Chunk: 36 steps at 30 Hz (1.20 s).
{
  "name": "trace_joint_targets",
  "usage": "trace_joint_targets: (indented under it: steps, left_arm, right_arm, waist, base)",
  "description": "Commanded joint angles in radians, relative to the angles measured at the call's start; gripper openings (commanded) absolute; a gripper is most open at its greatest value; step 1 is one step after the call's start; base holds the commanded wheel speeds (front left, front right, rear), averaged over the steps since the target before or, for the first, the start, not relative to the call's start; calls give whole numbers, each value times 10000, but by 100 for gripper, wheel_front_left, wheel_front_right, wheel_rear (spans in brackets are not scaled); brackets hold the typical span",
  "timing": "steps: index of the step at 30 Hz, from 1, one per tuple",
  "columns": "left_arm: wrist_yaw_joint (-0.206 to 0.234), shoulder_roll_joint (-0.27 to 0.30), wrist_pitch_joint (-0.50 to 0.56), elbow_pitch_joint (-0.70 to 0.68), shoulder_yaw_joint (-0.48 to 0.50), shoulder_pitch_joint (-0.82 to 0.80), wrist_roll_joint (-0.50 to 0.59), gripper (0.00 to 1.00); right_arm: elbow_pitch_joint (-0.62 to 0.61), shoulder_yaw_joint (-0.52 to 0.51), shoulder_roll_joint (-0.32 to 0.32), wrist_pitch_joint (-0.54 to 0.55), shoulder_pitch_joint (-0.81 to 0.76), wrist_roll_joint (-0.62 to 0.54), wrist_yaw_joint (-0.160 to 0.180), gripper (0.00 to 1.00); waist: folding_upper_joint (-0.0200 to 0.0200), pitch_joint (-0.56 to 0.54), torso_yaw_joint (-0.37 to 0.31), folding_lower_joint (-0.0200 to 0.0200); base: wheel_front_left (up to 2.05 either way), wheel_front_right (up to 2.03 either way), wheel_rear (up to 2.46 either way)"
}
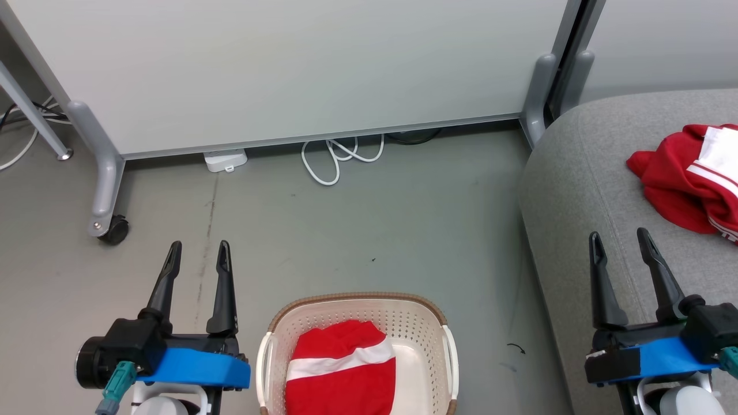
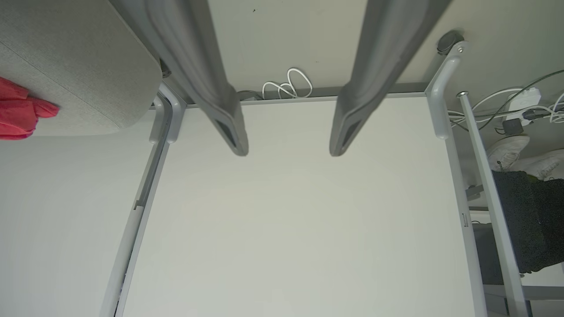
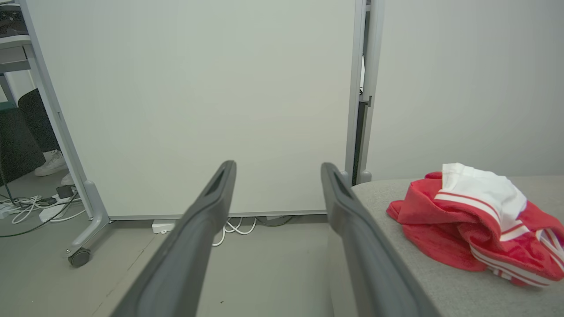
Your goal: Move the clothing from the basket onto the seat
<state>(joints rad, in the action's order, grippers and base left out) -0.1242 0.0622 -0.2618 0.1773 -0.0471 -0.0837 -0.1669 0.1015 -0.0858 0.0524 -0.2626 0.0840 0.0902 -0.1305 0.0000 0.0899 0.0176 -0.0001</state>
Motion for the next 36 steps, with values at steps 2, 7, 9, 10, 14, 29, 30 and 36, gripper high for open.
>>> trace_joint_targets:
  steps: [2,7,9,10,14,29,30,36]
  left_arm:
    - [-79,-7,-47,24,54,41,61,100]
    - [-90,-31,-47,24,101,29,86,100]
    - [-87,-40,-47,18,118,34,105,100]
    - [-87,-44,-47,18,122,41,101,100]
    - [-91,-54,-47,25,73,72,80,100]
    - [-93,596,-47,625,-1265,-1062,-13,100]
    - [-93,709,-47,746,-1454,-1269,-69,100]
    - [-63,1312,-44,1585,-2918,-2707,-459,100]
  right_arm:
    - [19,5,-28,-34,-159,75,-5,100]
    - [29,-7,-29,-34,-160,136,-5,100]
    - [37,2,-28,-34,-154,150,-5,100]
    - [42,6,-29,-34,-156,161,-5,100]
    - [72,19,-30,-34,-186,190,-5,100]
    - [-2,48,-28,-34,306,194,-5,100]
    - [-27,76,-27,-33,403,180,-5,100]
    - [-215,219,-24,-33,1085,72,-5,100]
  waist:
    - [0,-4,-7,1]
    - [0,11,-5,1]
    - [0,14,-3,1]
    - [0,7,-2,1]
    - [0,-32,12,1]
    - [0,353,-53,1]
    - [0,452,-82,1]
    - [0,1318,-287,1]
  base:
    - [0,0,0]
    - [0,0,0]
    - [0,0,0]
    - [0,0,0]
    - [0,0,0]
    - [0,0,0]
    - [0,0,0]
    - [0,0,0]
